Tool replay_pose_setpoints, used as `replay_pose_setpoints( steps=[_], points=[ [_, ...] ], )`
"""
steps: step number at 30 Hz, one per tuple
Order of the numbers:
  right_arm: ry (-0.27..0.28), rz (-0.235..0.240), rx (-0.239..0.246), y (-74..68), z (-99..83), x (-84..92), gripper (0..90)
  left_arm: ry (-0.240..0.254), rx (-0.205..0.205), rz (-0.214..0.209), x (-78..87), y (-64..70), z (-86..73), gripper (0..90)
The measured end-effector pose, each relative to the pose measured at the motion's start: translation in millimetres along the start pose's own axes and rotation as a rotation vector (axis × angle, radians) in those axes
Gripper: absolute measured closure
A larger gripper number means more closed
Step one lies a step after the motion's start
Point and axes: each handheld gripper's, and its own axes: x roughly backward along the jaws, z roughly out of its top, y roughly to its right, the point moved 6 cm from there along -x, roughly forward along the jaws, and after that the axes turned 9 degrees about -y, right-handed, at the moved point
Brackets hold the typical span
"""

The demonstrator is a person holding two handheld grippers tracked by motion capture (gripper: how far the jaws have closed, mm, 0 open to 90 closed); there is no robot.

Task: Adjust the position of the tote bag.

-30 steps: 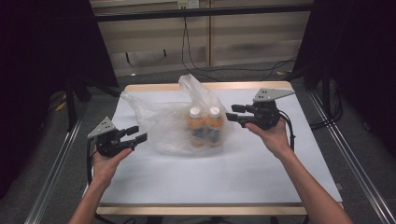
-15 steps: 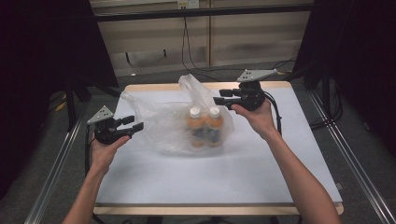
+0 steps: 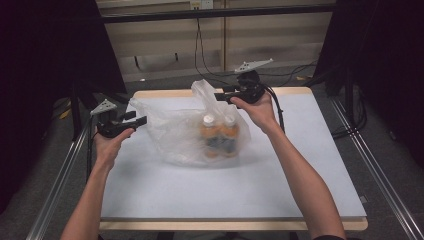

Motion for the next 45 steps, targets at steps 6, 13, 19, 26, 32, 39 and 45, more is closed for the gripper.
replay_pose_setpoints(
  steps=[6, 13, 19, 26, 32, 39, 45],
  points=[
    [-0.035, -0.001, -0.005, 0.6, 6.0, -17.6, 46.8, -0.01, 0.027, -0.011, -12.1, -1.5, 1.9, 22.0],
    [-0.05, -0.009, -0.04, 5.3, 5.5, -33.7, 45.2, -0.02, 0.041, -0.037, -26.8, 0.2, 2.5, 21.7],
    [-0.061, 0.025, -0.047, 4.3, 4.3, -40.3, 61.7, -0.041, 0.035, -0.064, -31.6, 1.6, -0.6, 54.0],
    [-0.059, 0.071, -0.044, 0.7, 2.9, -37.9, 87.4, -0.023, -0.003, -0.112, -27.8, 10.4, 2.3, 87.2],
    [-0.035, 0.072, -0.029, -3.3, 4.8, -31.7, 90.0, 0.039, -0.006, -0.141, -16.9, 20.0, 10.9, 90.0],
    [0.018, 0.067, -0.032, -2.1, 6.0, -14.1, 90.0, 0.132, -0.041, -0.179, 1.3, 34.5, 22.4, 90.0],
    [0.043, 0.065, -0.018, -4.5, 4.8, 3.6, 90.0, 0.164, -0.05, -0.179, 14.0, 38.1, 27.6, 90.0]
  ],
)
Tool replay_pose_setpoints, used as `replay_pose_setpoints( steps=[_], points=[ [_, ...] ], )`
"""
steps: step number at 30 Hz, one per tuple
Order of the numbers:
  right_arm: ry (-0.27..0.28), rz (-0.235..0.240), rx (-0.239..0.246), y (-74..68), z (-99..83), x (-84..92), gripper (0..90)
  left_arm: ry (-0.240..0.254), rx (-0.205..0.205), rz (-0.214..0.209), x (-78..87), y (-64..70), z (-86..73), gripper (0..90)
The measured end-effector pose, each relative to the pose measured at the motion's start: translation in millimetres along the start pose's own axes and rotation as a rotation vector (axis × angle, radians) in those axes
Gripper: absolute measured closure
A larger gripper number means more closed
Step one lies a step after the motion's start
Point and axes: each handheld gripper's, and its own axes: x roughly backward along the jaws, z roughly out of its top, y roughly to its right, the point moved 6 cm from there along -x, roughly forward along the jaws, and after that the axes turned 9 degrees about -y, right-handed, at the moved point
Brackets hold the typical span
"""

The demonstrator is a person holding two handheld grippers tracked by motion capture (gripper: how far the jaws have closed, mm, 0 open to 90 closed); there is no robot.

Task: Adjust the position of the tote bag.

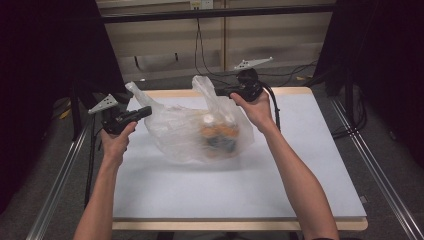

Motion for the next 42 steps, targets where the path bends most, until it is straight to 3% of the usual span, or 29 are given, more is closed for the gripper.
replay_pose_setpoints(
  steps=[7, 10, 15, 19, 25, 26, 29, 38, 42],
  points=[
    [0.025, -0.006, -0.002, 1.0, -3.8, 16.8, 90.0, 0.0, -0.027, 0.023, 9.1, 4.5, 2.9, 90.0],
    [0.048, -0.005, -0.01, 2.8, -11.6, 28.2, 90.0, 0.0, -0.056, -0.001, 8.2, 12.6, 4.1, 90.0],
    [0.077, -0.013, -0.014, 4.2, -17.6, 45.1, 90.0, -0.033, -0.106, 0.013, 3.2, 20.8, 5.9, 90.0],
    [0.099, -0.028, -0.02, 6.2, -27.9, 60.5, 90.0, -0.022, -0.116, 0.001, 3.6, 25.2, 9.1, 90.0],
    [0.145, -0.009, -0.053, 9.2, -47.8, 77.2, 90.0, -0.028, -0.135, 0.002, 6.7, 40.6, 13.7, 90.0],
    [0.145, -0.015, -0.052, 9.6, -50.5, 79.3, 90.0, -0.02, -0.134, -0.017, 7.0, 43.4, 15.3, 90.0],
    [0.156, -0.013, -0.058, 9.5, -56.2, 86.7, 90.0, -0.015, -0.153, -0.02, 9.2, 50.3, 19.4, 90.0],
    [0.193, -0.032, -0.047, 9.7, -63.4, 114.1, 90.0, 0.003, -0.171, -0.028, 13.6, 62.8, 26.9, 90.0],
    [0.214, -0.037, -0.034, 6.5, -69.9, 125.1, 90.0, 0.017, -0.181, -0.055, 15.8, 69.8, 30.9, 90.0]
  ],
)
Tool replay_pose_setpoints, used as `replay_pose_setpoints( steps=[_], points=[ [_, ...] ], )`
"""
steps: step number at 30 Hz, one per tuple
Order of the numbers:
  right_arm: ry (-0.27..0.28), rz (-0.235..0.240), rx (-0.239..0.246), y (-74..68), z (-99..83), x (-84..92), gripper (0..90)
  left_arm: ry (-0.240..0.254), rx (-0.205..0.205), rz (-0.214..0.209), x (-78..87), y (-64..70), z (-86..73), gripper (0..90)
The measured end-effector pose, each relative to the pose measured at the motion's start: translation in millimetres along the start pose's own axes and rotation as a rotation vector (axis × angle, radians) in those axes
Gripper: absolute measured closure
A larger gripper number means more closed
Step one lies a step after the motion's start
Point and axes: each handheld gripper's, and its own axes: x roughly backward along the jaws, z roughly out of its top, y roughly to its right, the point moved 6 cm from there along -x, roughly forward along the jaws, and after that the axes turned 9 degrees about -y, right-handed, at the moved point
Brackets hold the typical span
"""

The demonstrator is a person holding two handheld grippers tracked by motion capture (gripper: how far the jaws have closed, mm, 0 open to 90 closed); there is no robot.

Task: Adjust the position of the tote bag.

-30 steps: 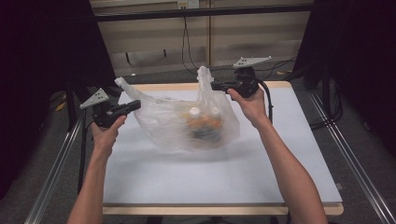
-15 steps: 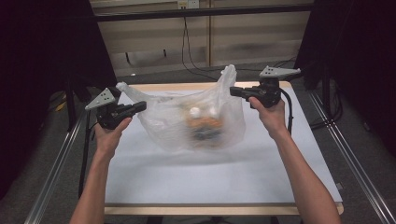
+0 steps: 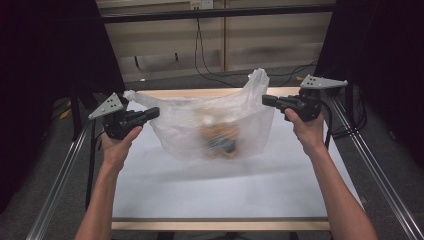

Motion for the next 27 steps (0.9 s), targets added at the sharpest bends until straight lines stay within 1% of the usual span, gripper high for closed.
replay_pose_setpoints(
  steps=[3, 4, 6, 8, 9, 10, 11, 14, 15, 16, 17, 20, 22, 23, 24, 25, 27],
  points=[
    [0.01, -0.001, 0.001, -2.5, -6.0, 6.6, 90.0, 0.003, -0.016, -0.004, -1.1, 6.1, 4.6, 90.0],
    [0.011, 0.002, 0.0, -3.6, -8.2, 8.3, 90.0, 0.003, -0.016, -0.004, -1.1, 6.1, 4.6, 90.0],
    [0.01, -0.002, 0.002, -5.9, -11.0, 11.4, 90.0, 0.002, -0.03, -0.013, -0.8, 11.4, 8.8, 90.0],
    [0.015, 0.0, 0.003, -8.7, -12.5, 15.3, 90.0, 0.015, -0.034, -0.012, -0.6, 15.4, 11.8, 90.0],
    [0.016, -0.004, 0.009, -9.7, -13.2, 17.3, 90.0, 0.016, -0.04, -0.022, 0.0, 17.2, 13.0, 90.0],
    [0.016, -0.005, 0.011, -10.7, -14.1, 19.4, 90.0, 0.021, -0.032, -0.026, 0.2, 19.2, 14.0, 90.0],
    [0.016, -0.005, 0.014, -11.5, -15.2, 21.5, 90.0, 0.017, -0.044, -0.018, 1.0, 19.3, 14.5, 90.0],
    [0.013, -0.013, 0.022, -13.9, -20.0, 27.9, 90.0, 0.024, -0.046, -0.037, 1.4, 21.3, 15.7, 90.0],
    [0.006, -0.017, 0.024, -14.7, -21.6, 29.7, 90.0, 0.015, -0.05, -0.022, 1.2, 21.8, 15.7, 90.0],
    [0.001, -0.023, 0.032, -15.7, -23.2, 31.5, 90.0, 0.021, -0.047, -0.037, -0.1, 23.5, 15.7, 90.0],
    [0.001, -0.011, 0.038, -17.8, -25.1, 33.1, 90.0, 0.017, -0.052, -0.034, -0.7, 24.4, 15.4, 90.0],
    [-0.023, -0.03, 0.055, -22.7, -30.3, 38.1, 90.0, -0.002, -0.063, -0.047, -2.1, 27.6, 13.6, 90.0],
    [-0.031, -0.032, 0.063, -24.9, -34.2, 42.1, 90.0, -0.027, -0.078, -0.05, -3.4, 29.8, 10.3, 90.0],
    [-0.04, -0.039, 0.065, -25.4, -36.7, 43.3, 90.0, -0.027, -0.078, -0.05, -3.4, 29.8, 10.3, 90.0],
    [-0.048, -0.045, 0.07, -24.9, -39.0, 44.1, 90.0, -0.045, -0.085, -0.05, -4.5, 30.5, 7.4, 90.0],
    [-0.047, -0.044, 0.069, -23.9, -40.9, 44.9, 90.0, -0.044, -0.079, -0.056, -4.9, 31.2, 6.8, 90.0],
    [-0.038, -0.035, 0.048, -20.4, -43.6, 44.6, 90.0, -0.038, -0.076, -0.061, -5.7, 32.6, 7.5, 90.0]
  ],
)
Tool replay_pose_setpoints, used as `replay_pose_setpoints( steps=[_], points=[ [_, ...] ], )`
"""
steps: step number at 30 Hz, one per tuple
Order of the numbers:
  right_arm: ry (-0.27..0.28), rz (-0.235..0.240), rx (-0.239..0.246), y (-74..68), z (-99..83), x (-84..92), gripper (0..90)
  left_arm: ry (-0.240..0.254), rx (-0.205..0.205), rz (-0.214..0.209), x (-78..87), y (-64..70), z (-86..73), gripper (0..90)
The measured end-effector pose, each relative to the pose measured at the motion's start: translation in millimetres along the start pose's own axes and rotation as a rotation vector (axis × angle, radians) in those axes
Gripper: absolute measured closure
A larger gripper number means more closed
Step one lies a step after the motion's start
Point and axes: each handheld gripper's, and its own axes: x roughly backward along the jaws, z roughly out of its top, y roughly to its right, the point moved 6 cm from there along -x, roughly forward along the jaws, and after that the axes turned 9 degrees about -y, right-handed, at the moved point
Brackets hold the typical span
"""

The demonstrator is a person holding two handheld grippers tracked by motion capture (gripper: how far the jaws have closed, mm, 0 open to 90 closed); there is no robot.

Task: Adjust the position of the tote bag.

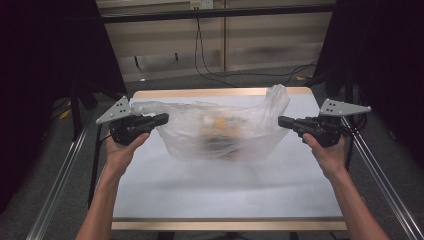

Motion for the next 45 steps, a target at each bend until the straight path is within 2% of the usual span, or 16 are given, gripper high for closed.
replay_pose_setpoints(
  steps=[1, 7, 13, 16, 18, 22, 24, 25, 28, 30, 32, 34, 37, 40, 42, 45],
  points=[
    [-0.002, -0.001, -0.005, 1.8, -0.9, -1.3, 90.0, -0.003, -0.011, 0.0, -0.2, 0.0, 0.7, 90.0],
    [0.025, -0.001, -0.012, 5.7, 8.0, -3.7, 84.8, 0.01, -0.014, -0.011, -0.1, 3.1, 4.3, 90.0],
    [-0.003, -0.035, -0.037, 13.8, 15.2, -10.1, 52.7, 0.016, -0.015, -0.019, 3.3, 4.3, 5.0, 90.0],
    [-0.012, -0.073, -0.059, 24.8, 22.8, -12.8, 43.8, 0.013, -0.022, -0.02, 4.7, 3.9, 5.0, 90.0],
    [-0.002, -0.063, -0.089, 32.6, 28.4, -15.5, 39.2, 0.013, -0.023, -0.018, 5.1, 4.0, 5.0, 90.0],
    [-0.005, -0.059, -0.096, 38.8, 40.4, -23.0, 35.6, 0.014, -0.022, -0.018, 3.8, 3.1, 5.5, 90.0],
    [-0.015, -0.05, -0.091, 37.7, 46.4, -27.5, 39.3, 0.014, -0.022, -0.019, 2.1, 2.5, 6.0, 90.0],
    [-0.022, -0.045, -0.091, 36.5, 49.1, -30.3, 45.7, 0.013, -0.022, -0.02, 1.6, 2.4, 6.6, 90.0],
    [-0.031, -0.054, -0.063, 32.1, 56.0, -38.0, 77.9, 0.022, -0.024, -0.015, 1.9, 1.5, 10.2, 90.0],
    [-0.01, -0.048, -0.057, 30.4, 61.1, -39.7, 89.3, 0.021, -0.021, -0.011, 2.0, -1.0, 10.4, 90.0],
    [0.02, -0.034, -0.041, 28.8, 65.0, -37.7, 90.0, 0.001, -0.015, -0.013, 0.9, -3.8, 5.7, 90.0],
    [0.044, -0.021, -0.02, 26.0, 65.0, -33.8, 90.0, -0.043, -0.016, -0.016, -0.2, -5.2, -3.6, 90.0],
    [0.04, 0.011, 0.016, 18.5, 53.7, -27.9, 90.0, -0.106, -0.032, -0.029, 1.0, -4.8, -17.2, 90.0],
    [0.018, 0.021, 0.031, 13.9, 39.2, -23.2, 90.0, -0.126, -0.021, -0.016, 4.2, -7.6, -26.0, 90.0],
    [0.007, 0.007, 0.028, 16.4, 33.3, -22.0, 90.0, -0.111, 0.002, -0.019, 2.7, -11.1, -28.2, 90.0],
    [-0.018, -0.045, 0.023, 26.7, 30.7, -24.8, 90.0, -0.116, 0.013, -0.02, -6.7, -16.9, -31.0, 90.0]
  ],
)
